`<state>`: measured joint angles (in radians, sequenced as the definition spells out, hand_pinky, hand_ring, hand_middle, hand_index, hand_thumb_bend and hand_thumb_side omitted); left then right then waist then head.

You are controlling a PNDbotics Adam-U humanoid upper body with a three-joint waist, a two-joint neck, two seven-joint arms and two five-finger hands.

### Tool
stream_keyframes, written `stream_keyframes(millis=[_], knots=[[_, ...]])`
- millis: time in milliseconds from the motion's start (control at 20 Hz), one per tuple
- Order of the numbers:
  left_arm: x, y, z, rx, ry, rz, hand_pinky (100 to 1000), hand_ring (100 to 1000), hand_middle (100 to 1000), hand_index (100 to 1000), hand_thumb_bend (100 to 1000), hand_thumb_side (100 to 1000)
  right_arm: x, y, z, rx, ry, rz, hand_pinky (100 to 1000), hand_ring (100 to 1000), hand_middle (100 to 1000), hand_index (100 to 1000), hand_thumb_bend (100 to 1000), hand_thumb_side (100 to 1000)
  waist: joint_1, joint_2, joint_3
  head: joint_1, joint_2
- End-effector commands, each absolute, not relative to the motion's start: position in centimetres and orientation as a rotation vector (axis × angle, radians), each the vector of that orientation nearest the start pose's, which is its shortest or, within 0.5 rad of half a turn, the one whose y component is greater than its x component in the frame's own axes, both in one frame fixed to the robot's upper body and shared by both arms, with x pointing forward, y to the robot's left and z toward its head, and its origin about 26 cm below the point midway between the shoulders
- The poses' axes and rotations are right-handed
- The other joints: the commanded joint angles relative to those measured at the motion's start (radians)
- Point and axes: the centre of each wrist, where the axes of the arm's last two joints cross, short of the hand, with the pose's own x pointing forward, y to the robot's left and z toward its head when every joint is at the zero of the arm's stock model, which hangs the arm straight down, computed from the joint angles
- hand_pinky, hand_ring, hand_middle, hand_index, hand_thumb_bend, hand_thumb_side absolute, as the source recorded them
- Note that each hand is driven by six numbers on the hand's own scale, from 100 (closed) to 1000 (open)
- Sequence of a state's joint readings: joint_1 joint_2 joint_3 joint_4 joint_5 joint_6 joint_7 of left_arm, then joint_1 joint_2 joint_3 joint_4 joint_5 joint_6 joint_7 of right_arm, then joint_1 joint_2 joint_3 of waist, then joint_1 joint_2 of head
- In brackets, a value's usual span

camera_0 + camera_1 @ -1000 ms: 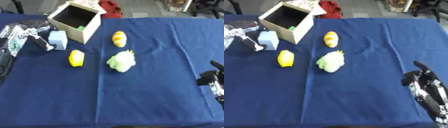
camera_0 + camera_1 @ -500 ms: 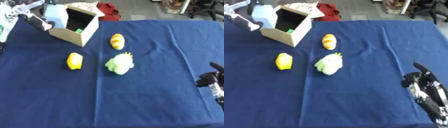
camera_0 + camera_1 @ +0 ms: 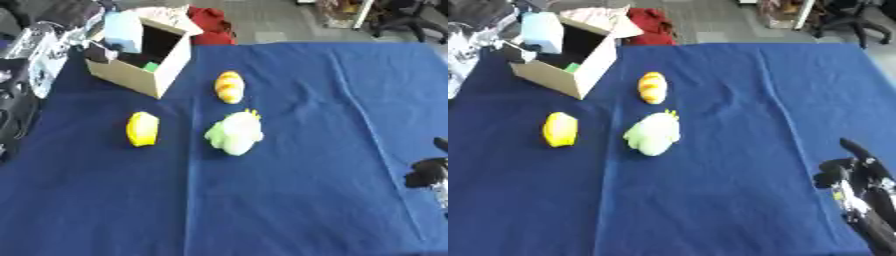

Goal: Pick up objects on the table and place them in the box.

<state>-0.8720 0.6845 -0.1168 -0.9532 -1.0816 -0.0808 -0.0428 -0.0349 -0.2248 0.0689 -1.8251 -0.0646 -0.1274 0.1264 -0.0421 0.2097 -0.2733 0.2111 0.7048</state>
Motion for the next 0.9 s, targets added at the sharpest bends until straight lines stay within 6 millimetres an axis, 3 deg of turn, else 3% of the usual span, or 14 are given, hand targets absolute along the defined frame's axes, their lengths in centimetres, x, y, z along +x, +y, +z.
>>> stream_keyframes(millis=[50,100,200,450,550,600,700,800,900], knots=[[45.2,38.9,23.7,1.6,-1.289,-1.244,836,794,830,941,335,150,28.0,-26.4,8.0,0.061,-1.973,0.358,583,593,589,931,100,436,0.015,0.0,-0.003,0.006,-0.017],[45.1,38.9,23.8,1.616,-1.285,-1.242,867,836,887,981,380,213,28.0,-26.4,8.0,0.06,-1.973,0.358,583,593,589,931,100,434,0.015,0.0,-0.003,0.006,-0.017],[45.0,38.9,24.3,1.667,-1.302,-1.212,879,858,917,998,394,293,28.0,-26.4,8.1,0.059,-1.974,0.357,583,593,589,931,100,434,0.016,-0.001,-0.002,0.005,-0.018],[44.2,38.7,26.0,1.752,-1.412,-1.125,892,885,943,1000,412,387,28.0,-26.4,8.1,0.055,-1.975,0.359,584,593,589,931,100,431,0.018,-0.005,0.006,0.0,-0.017],[43.7,38.6,26.7,1.757,-1.446,-1.121,889,883,935,996,383,361,28.0,-26.5,8.1,0.052,-1.977,0.359,584,594,590,931,100,430,0.019,-0.007,0.011,-0.003,-0.017],[43.4,38.4,27.0,1.741,-1.464,-1.129,871,859,899,976,339,279,28.0,-26.5,8.1,0.05,-1.978,0.359,584,594,590,931,100,430,0.02,-0.007,0.014,-0.007,-0.017],[42.6,38.0,27.6,1.667,-1.493,-1.188,840,785,817,920,269,261,28.0,-26.5,8.2,0.045,-1.981,0.359,584,594,590,931,100,429,0.022,-0.007,0.02,-0.015,-0.017],[41.5,37.1,28.0,1.517,-1.519,-1.358,830,750,774,898,245,249,28.1,-26.6,8.3,0.037,-1.986,0.359,584,594,590,931,100,429,0.025,-0.007,0.028,-0.025,-0.016],[40.1,36.2,28.3,1.327,-1.506,-1.55,825,737,756,892,206,322,28.1,-26.6,8.4,0.033,-1.99,0.358,584,594,590,931,100,431,0.027,-0.008,0.033,-0.033,-0.015]])
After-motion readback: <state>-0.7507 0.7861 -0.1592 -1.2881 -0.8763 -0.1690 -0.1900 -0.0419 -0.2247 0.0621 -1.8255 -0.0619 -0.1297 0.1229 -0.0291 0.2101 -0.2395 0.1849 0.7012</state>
